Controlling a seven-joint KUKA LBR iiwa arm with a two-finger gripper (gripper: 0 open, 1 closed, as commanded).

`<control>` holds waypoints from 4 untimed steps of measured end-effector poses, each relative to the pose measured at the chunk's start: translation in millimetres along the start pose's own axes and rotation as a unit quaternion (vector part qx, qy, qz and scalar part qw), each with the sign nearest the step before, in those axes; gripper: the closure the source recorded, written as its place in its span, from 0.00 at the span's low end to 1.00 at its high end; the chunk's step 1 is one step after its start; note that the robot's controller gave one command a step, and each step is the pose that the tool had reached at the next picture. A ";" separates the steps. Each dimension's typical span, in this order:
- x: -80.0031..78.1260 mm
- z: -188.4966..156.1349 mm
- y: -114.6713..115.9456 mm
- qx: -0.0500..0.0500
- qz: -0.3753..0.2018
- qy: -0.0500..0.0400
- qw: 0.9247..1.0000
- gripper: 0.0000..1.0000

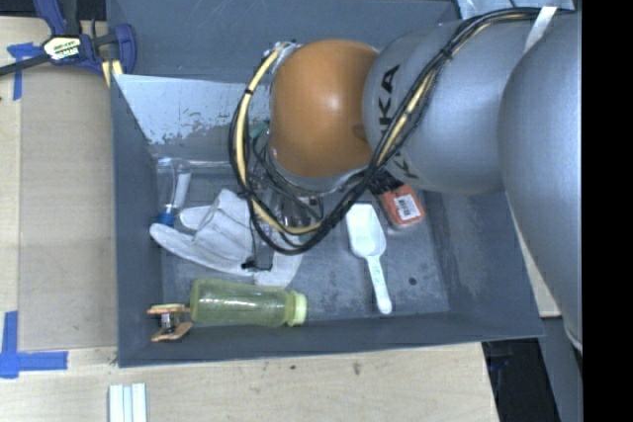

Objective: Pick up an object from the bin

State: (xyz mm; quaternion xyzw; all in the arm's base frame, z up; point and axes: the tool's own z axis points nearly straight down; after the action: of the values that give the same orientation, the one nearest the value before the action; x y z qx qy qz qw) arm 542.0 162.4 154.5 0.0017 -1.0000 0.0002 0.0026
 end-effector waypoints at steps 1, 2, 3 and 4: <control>-1.7 -4.9 -0.8 -0.001 0.002 -0.004 1.000 0.00; -1.5 44.8 -23.7 -0.002 0.022 -0.006 1.000 0.00; -34.3 73.9 -38.9 -0.001 0.137 -0.004 0.991 1.00; -34.3 73.9 -38.9 -0.001 0.137 -0.004 0.991 1.00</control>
Offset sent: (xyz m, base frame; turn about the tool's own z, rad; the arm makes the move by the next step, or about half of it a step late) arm -0.0011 -0.0334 -0.0657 0.0603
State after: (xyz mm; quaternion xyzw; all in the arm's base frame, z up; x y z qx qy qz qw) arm 576.0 123.6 80.4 -0.1355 -0.9908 -0.0003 -0.0019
